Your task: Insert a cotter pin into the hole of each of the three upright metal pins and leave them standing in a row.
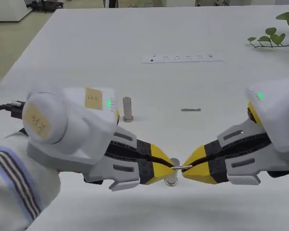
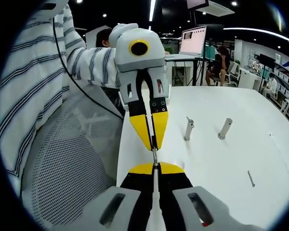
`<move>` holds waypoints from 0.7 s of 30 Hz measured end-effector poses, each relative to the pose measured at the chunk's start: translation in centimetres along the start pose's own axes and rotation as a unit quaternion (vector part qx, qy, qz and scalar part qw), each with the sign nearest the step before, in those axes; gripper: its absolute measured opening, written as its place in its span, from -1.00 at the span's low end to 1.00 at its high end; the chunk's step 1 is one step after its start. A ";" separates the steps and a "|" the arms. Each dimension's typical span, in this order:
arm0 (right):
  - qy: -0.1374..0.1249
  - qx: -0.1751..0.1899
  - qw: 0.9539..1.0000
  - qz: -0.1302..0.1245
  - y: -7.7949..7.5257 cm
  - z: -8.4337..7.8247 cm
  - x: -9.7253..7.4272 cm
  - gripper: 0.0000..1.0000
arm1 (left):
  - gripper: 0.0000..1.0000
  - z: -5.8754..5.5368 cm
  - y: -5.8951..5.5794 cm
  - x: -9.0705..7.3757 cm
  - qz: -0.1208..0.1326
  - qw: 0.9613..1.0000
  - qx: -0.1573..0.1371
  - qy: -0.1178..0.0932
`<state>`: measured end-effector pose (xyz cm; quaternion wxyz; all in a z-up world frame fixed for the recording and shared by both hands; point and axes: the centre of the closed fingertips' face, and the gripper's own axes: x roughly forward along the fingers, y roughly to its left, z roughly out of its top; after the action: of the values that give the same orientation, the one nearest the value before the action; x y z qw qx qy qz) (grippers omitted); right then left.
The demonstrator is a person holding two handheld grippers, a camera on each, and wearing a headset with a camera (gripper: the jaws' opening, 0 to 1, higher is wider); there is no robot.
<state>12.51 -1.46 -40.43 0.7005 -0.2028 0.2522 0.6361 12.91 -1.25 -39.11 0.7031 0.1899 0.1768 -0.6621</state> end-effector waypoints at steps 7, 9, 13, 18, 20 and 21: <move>0.004 0.009 1.000 -0.010 -0.3 -0.6 -0.2 -1.00 | -1.00 -0.1 0.3 0.7 0.004 1.000 -0.006 -0.001; 0.002 0.011 1.000 -0.016 -0.4 -0.7 -0.4 -1.00 | -0.99 0.0 0.6 0.8 0.010 1.000 -0.008 -0.003; -0.005 0.015 0.999 -0.031 -1.0 -1.2 -0.8 -1.00 | -0.85 -0.2 1.6 0.9 0.028 0.999 -0.016 -0.001; 0.001 0.023 0.999 -0.041 -1.4 -2.6 -0.8 -1.00 | -0.72 -0.4 2.2 1.1 0.035 0.999 -0.023 0.001; 0.000 0.031 0.999 -0.045 -1.5 -3.1 -0.9 -1.00 | -0.66 -0.8 2.4 1.4 0.037 0.999 -0.022 0.009; -0.001 0.033 0.998 -0.047 -1.6 -3.2 -0.9 -1.00 | -0.64 -0.9 2.5 1.6 0.037 0.999 -0.022 0.012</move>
<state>13.69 -4.32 -42.48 0.7360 -0.1908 0.2628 0.5940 15.48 -2.02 -40.59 0.7293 0.1886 0.1922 -0.6290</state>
